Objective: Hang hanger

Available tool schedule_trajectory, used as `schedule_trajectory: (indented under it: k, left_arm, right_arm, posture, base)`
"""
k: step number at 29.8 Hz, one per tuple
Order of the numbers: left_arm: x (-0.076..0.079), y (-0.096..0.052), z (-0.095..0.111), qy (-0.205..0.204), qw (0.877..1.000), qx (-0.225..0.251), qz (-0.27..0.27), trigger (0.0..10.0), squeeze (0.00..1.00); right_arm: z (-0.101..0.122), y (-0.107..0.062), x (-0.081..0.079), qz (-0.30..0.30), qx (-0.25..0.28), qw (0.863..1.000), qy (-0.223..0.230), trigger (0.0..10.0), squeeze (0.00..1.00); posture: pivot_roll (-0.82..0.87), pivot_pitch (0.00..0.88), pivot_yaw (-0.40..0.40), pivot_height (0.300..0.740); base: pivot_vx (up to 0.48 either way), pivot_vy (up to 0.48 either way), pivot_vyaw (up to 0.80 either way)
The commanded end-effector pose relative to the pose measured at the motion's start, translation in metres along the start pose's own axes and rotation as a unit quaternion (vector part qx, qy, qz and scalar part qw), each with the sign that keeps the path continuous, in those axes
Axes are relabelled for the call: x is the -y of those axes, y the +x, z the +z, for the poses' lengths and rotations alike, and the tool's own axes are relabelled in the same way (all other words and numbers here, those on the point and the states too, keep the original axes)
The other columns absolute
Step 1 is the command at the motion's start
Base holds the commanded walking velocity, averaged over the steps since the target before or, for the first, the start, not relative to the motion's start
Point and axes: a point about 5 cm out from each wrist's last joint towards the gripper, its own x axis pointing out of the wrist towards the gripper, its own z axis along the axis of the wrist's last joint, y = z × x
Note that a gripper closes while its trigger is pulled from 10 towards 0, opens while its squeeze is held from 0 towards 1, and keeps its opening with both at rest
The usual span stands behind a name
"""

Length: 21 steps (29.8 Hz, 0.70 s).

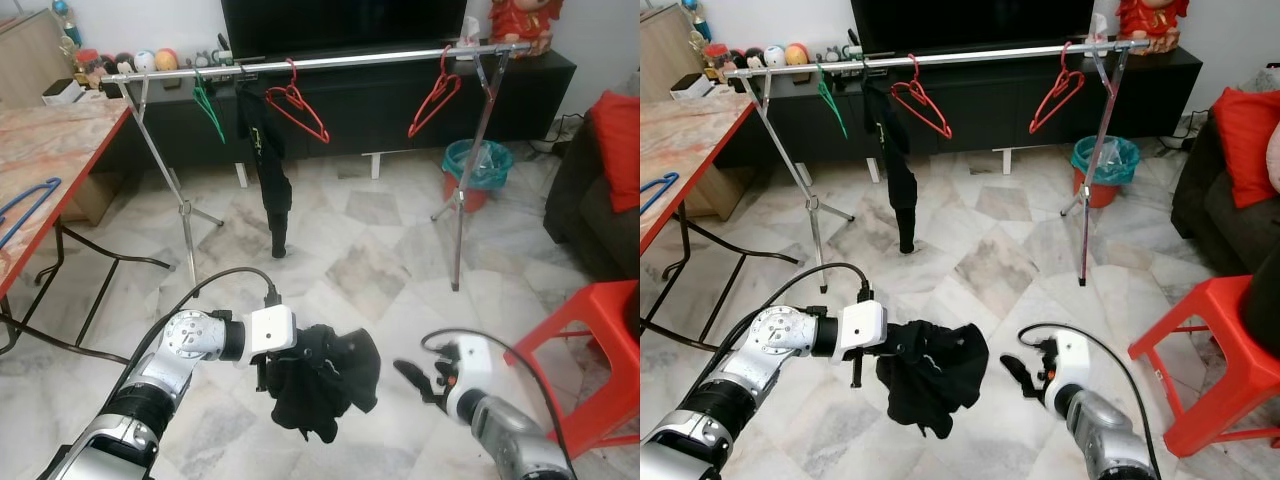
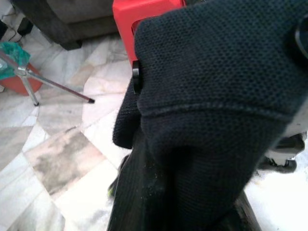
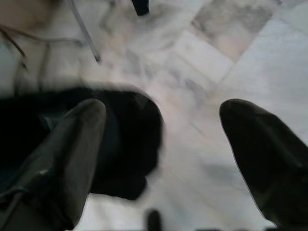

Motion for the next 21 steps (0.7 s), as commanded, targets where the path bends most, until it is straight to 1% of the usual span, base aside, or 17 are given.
schedule_trajectory:
  k: [1, 2, 4, 5, 6, 7, 8, 9, 11, 12, 13, 15, 17, 18, 19, 21]
  left_arm:
    - [0.005, -0.003, -0.005, 0.003, 1.0, -0.013, -0.005, 10.0, 0.0]
    - [0.005, -0.003, -0.006, 0.003, 1.0, -0.016, -0.003, 10.0, 0.0]
    - [0.006, -0.003, -0.008, 0.003, 1.0, -0.022, 0.001, 10.0, 0.0]
    - [0.006, -0.003, -0.008, 0.003, 1.0, -0.023, 0.002, 10.0, 0.0]
    - [0.006, -0.002, -0.008, 0.004, 1.0, -0.025, 0.005, 10.0, 0.0]
    - [0.006, -0.002, -0.008, 0.004, 1.0, -0.025, 0.005, 10.0, 0.0]
    - [0.006, -0.002, -0.008, 0.003, 1.0, -0.025, 0.006, 10.0, 0.0]
    - [0.006, -0.002, -0.008, 0.003, 1.0, -0.025, 0.009, 10.0, 0.0]
    - [0.005, -0.002, -0.007, 0.004, 1.0, -0.024, 0.011, 10.0, 0.0]
    - [0.005, -0.002, -0.007, 0.005, 1.0, -0.023, 0.013, 10.0, 0.0]
    - [0.005, -0.002, -0.007, 0.005, 1.0, -0.023, 0.013, 10.0, 0.0]
    - [0.003, -0.001, -0.005, 0.005, 1.0, -0.02, 0.016, 10.0, 0.0]
    - [0.002, 0.0, -0.003, 0.004, 1.0, -0.014, 0.019, 10.0, 0.0]
    - [0.002, 0.0, -0.003, 0.004, 1.0, -0.014, 0.019, 10.0, 0.0]
    - [0.001, 0.0, -0.003, 0.005, 1.0, -0.013, 0.02, 10.0, 0.0]
    - [0.001, 0.001, -0.002, 0.005, 1.0, -0.012, 0.02, 10.0, 0.0]
  right_arm:
    - [0.011, -0.001, 0.003, -0.004, 0.026, 0.998, 0.05, 10.0, 0.0]
    - [0.013, -0.001, 0.004, -0.005, 0.033, 0.997, 0.076, 10.0, 0.0]
    - [0.017, -0.002, 0.005, 0.001, 0.043, 0.993, 0.112, 10.0, 0.0]
    - [0.017, -0.002, 0.004, 0.004, 0.044, 0.993, 0.113, 10.0, 0.0]
    - [0.015, -0.003, -0.001, 0.02, 0.036, 0.993, 0.111, 10.0, 0.0]
    - [0.015, -0.003, -0.001, 0.02, 0.036, 0.993, 0.111, 10.0, 0.0]
    - [0.011, -0.003, -0.006, 0.032, 0.026, 0.994, 0.103, 10.0, 0.0]
    - [0.005, -0.004, -0.01, 0.045, 0.012, 0.993, 0.11, 10.0, 0.0]
    - [-0.004, -0.004, -0.015, 0.059, -0.01, 0.991, 0.123, 10.0, 0.0]
    - [-0.008, -0.004, -0.017, 0.065, -0.021, 0.989, 0.129, 10.0, 0.0]
    - [-0.008, -0.004, -0.017, 0.065, -0.021, 0.989, 0.129, 10.0, 0.0]
    - [-0.02, -0.005, -0.024, 0.088, -0.049, 0.979, 0.177, 10.0, 0.0]
    - [-0.03, -0.006, -0.029, 0.104, -0.076, 0.969, 0.211, 10.0, 0.0]
    - [-0.03, -0.006, -0.029, 0.104, -0.076, 0.969, 0.211, 10.0, 0.0]
    - [-0.034, -0.006, -0.029, 0.102, -0.07, 0.965, 0.232, 10.0, 0.0]
    - [-0.039, -0.005, -0.026, 0.088, -0.063, 0.961, 0.256, 10.0, 0.0]
  posture:
    - [-0.06, 0.0, 0.075, 0.74]
    - [-0.06, 0.0, 0.075, 0.74]
    - [-0.06, 0.0, 0.073, 0.74]
    - [-0.06, 0.0, 0.073, 0.74]
    - [-0.07, 0.0, 0.07, 0.74]
    - [-0.07, 0.0, 0.07, 0.74]
    - [-0.07, 0.0, 0.069, 0.74]
    - [-0.07, 0.0, 0.067, 0.74]
    - [-0.07, 0.0, 0.066, 0.74]
    - [-0.07, 0.0, 0.066, 0.74]
    - [-0.07, 0.0, 0.066, 0.74]
    - [-0.07, 0.0, 0.062, 0.74]
    - [-0.07, 0.0, 0.061, 0.74]
    - [-0.07, 0.0, 0.061, 0.74]
    - [-0.07, 0.0, 0.06, 0.74]
    - [-0.07, 0.0, 0.06, 0.74]
  base:
    - [0.0, 0.0, 0.0]
    - [0.0, 0.0, 0.0]
    - [0.0, 0.0, 0.0]
    - [0.0, 0.0, 0.0]
    - [0.0, 0.0, 0.0]
    - [0.0, 0.0, 0.0]
    - [0.0, 0.0, 0.0]
    - [0.0, 0.0, 0.0]
    - [0.0, 0.0, 0.0]
    - [0.0, 0.0, 0.0]
    - [0.0, 0.0, 0.0]
    - [0.0, 0.0, 0.0]
    - [0.0, 0.0, 0.0]
    - [0.0, 0.0, 0.0]
    - [0.0, 0.0, 0.0]
    - [0.0, 0.0, 0.0]
